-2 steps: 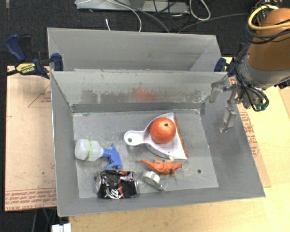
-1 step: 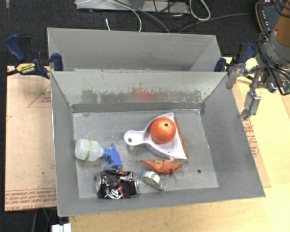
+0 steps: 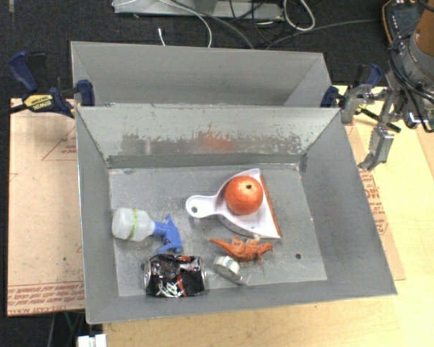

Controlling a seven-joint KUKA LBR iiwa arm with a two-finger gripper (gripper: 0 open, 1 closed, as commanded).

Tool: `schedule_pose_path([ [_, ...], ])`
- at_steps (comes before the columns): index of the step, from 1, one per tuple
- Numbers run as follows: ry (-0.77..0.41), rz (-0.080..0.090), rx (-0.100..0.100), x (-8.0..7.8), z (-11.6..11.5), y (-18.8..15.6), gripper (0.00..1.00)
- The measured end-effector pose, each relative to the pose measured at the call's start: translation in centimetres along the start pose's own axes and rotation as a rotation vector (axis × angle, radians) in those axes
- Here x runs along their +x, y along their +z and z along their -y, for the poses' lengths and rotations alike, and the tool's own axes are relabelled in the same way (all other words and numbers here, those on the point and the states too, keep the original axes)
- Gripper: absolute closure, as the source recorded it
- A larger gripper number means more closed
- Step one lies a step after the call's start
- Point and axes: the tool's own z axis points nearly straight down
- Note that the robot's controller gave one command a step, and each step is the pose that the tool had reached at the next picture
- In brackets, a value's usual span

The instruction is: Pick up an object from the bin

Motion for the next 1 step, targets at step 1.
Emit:
schedule_pose_path([
  [1,-0.048,0.015,0.005,3.59,0.18,-5.68,0.00],
])
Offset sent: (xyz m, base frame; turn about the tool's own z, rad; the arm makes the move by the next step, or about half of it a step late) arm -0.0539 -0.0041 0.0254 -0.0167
